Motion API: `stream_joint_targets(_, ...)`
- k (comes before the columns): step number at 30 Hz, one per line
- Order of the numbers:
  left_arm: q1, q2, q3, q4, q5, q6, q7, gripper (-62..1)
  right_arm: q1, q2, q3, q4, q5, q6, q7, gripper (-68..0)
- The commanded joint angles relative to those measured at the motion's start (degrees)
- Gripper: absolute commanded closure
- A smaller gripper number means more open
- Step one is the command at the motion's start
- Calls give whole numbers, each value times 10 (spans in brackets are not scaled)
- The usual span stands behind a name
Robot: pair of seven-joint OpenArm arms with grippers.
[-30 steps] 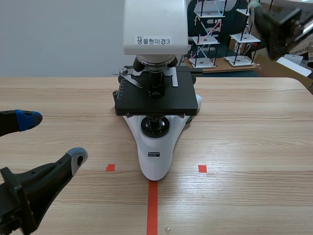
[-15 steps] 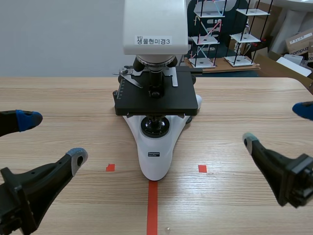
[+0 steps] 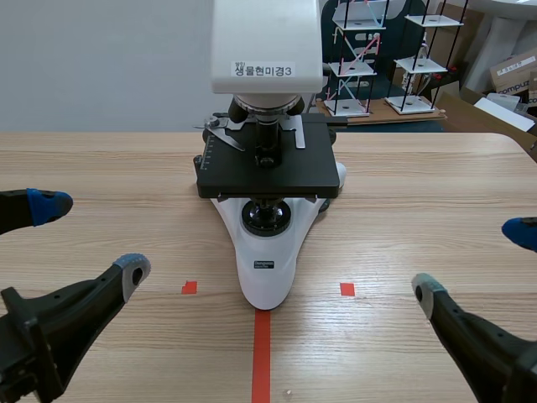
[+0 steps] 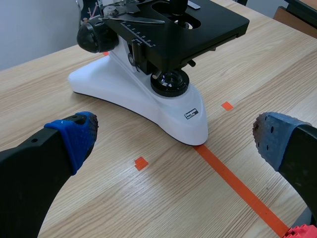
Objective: Return to the home posture
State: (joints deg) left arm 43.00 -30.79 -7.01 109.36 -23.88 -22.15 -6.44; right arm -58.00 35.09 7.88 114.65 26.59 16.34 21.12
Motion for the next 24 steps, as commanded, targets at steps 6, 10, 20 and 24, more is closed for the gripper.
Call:
stream_joint_targets(6, 0, 3, 0, 9, -5, -1, -6, -623, 6, 5, 29, 35, 7, 0, 7, -679)
stream_joint_targets(10, 0, 3, 0, 9, -5, -1, -6, -623, 7, 6, 29, 35, 7, 0, -2, -679)
stream_joint_targets(20, 0, 3, 0, 9, -5, -1, -6, -623, 7, 6, 30, 35, 5, 0, -6, -679)
stream_joint_targets(24, 0, 3, 0, 9, -5, -1, -6, -623, 7, 6, 30, 35, 5, 0, -6, -679)
